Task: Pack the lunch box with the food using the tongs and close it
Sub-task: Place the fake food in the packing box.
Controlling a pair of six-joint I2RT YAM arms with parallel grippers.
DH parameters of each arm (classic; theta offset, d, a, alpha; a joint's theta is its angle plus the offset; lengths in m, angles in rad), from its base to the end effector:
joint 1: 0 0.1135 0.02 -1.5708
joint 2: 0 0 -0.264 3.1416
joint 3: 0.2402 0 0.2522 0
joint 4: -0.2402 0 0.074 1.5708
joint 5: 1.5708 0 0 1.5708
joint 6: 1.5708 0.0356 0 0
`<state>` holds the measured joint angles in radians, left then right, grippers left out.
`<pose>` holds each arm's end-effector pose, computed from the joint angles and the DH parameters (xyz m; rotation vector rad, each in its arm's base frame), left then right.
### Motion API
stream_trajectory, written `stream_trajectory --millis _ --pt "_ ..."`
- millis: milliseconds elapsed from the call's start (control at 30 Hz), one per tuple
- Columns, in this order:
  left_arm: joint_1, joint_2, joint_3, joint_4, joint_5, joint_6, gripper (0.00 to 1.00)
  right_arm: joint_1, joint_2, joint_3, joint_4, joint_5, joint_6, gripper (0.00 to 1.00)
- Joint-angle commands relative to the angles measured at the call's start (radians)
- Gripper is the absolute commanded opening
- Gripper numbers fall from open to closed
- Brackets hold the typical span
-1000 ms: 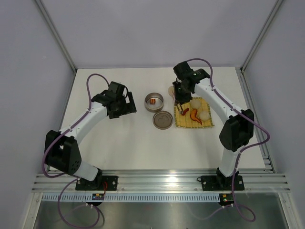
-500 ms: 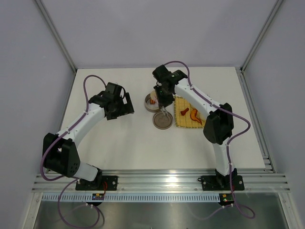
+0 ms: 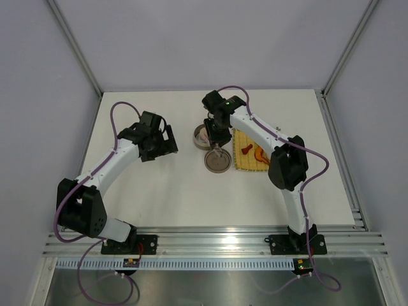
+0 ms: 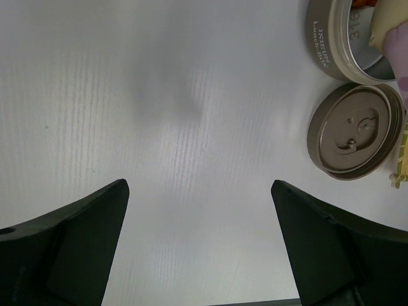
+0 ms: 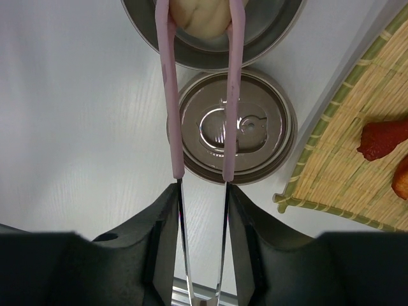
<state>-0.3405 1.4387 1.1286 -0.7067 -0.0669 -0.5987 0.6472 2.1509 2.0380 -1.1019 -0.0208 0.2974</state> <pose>0.2783 -0.0961 0.2644 -0.3601 2.5814 -0.2576 0.3610 0.2738 0.2636 -0.4964 2.7787 0.2571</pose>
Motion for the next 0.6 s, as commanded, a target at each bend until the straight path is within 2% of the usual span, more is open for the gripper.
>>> stream_trajectory --millis 0,133,567 --pt "0.008 -0.040 -0.009 0.027 -0.008 0.013 0.99 0.008 0.007 0.034 -0.009 -0.025 -0.015 0.42" --pt "0.009 -0.040 -0.012 0.027 -0.008 0.014 0.99 0.006 0.010 0.034 -0.007 -0.027 -0.015 0.48" --pt "0.011 -0.043 -0.016 0.029 -0.007 0.011 0.99 0.008 -0.054 0.076 -0.018 0.010 -0.006 0.49"
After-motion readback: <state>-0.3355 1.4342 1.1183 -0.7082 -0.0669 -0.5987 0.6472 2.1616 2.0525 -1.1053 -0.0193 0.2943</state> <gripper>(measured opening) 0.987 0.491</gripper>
